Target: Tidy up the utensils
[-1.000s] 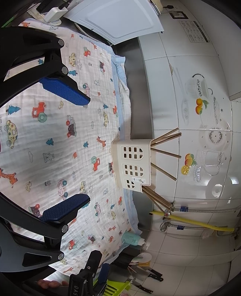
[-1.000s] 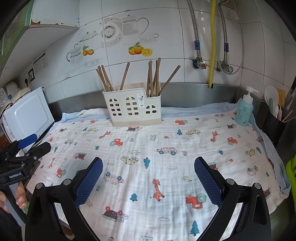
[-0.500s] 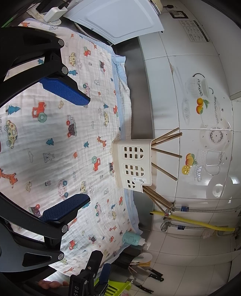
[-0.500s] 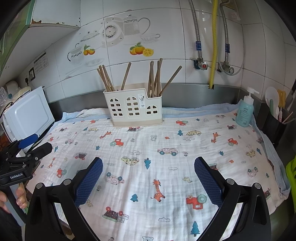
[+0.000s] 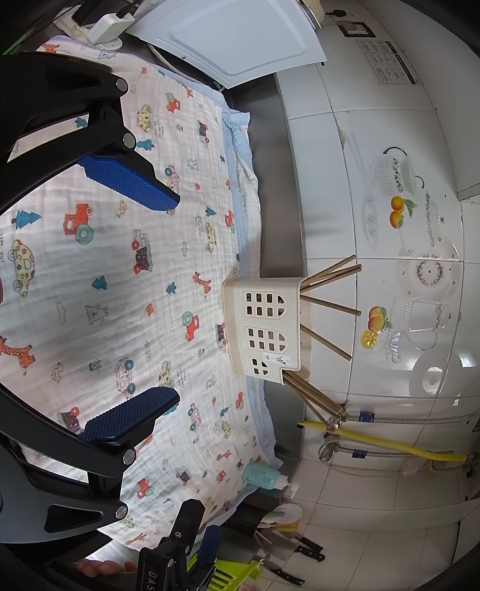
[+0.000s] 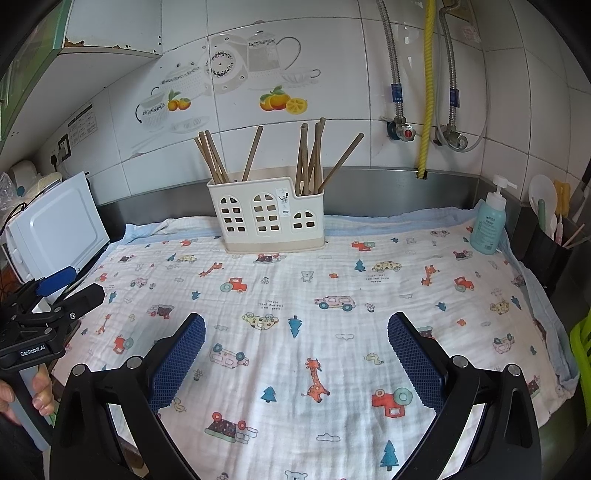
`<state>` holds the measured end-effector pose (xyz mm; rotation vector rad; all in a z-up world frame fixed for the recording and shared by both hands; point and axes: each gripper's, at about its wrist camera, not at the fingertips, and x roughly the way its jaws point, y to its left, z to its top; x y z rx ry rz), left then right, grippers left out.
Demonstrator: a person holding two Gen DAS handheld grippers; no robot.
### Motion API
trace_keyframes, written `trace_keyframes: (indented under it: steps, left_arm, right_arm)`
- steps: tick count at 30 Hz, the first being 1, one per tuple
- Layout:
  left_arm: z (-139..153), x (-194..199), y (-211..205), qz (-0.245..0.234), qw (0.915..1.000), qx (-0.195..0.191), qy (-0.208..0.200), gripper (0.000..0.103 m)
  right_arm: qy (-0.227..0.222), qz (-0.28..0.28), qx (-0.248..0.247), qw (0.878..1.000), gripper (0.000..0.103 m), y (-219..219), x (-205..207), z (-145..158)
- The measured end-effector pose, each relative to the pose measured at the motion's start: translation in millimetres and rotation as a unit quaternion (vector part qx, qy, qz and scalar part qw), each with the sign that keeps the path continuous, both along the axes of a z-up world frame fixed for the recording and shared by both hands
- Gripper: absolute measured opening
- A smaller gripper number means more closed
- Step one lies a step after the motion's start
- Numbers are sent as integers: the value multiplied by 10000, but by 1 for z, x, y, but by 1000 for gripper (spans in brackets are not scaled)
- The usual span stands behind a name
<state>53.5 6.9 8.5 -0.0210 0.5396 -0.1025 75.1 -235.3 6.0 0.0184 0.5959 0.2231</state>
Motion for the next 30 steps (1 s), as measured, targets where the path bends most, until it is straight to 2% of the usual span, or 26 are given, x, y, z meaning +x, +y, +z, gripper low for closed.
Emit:
trace_keyframes:
  steps: [30]
  left_arm:
    - [1, -2, 3, -25, 9999, -145, 13, 96]
  right_arm:
    - [-63, 66, 20, 10000, 96, 0, -3, 3]
